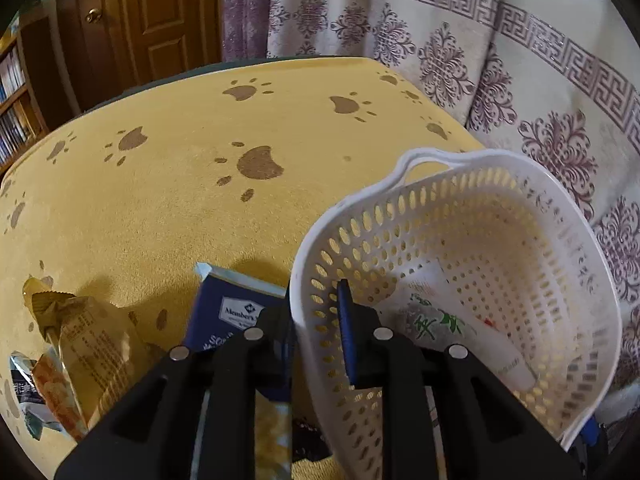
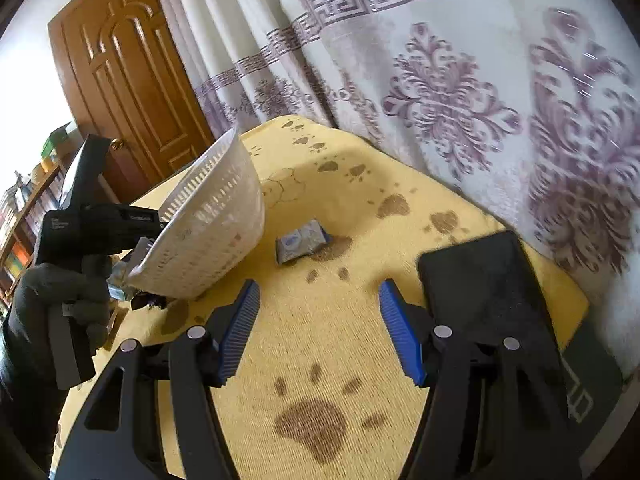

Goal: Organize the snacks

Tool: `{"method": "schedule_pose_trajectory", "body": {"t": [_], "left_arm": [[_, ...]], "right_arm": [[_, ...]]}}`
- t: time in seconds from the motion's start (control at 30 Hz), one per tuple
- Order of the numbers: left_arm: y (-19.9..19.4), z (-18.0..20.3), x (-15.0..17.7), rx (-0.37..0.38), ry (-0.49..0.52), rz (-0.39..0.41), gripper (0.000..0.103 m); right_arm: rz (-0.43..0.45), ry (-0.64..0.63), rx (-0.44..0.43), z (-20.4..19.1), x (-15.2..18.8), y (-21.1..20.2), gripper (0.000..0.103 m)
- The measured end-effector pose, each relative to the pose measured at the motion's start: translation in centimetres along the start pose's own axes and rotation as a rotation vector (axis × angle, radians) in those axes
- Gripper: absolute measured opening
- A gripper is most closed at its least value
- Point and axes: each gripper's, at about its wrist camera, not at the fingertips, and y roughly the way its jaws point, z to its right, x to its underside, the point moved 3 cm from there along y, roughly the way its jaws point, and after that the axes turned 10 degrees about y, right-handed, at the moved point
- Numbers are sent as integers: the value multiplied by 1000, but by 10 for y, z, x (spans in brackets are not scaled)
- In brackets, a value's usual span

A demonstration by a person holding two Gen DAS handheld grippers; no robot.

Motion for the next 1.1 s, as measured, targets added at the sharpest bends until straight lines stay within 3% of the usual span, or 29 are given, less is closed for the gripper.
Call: {"method": "schedule_pose_trajectory", "body": {"t": [0.23, 0.33, 0.53, 0.83, 0.9, 1.03, 1.1], "left_arm": [[0, 5, -14, 5, -3, 19, 22], [-6, 3, -16, 21, -6, 43, 22], [-25, -5, -17, 49, -18, 86, 22], [-60, -16, -3, 56, -33, 137, 28], [-67, -19, 2, 55, -37, 147, 33], [-78, -25, 14, 67, -55, 157, 40], [-80, -27, 18, 70, -61, 155, 42]], "right_arm": [[-116, -86, 44, -20, -16, 50, 64], [-127, -108, 102, -18, -22, 66, 64], [-186, -95, 87, -14, -35, 94, 64], [-201, -177, 109, -22, -47, 117, 64], [-201, -193, 112, -23, -44, 116, 62], [-207, -230, 92, -29, -38, 113, 43], [-212, -252, 87, -34, -33, 110, 39]]}}
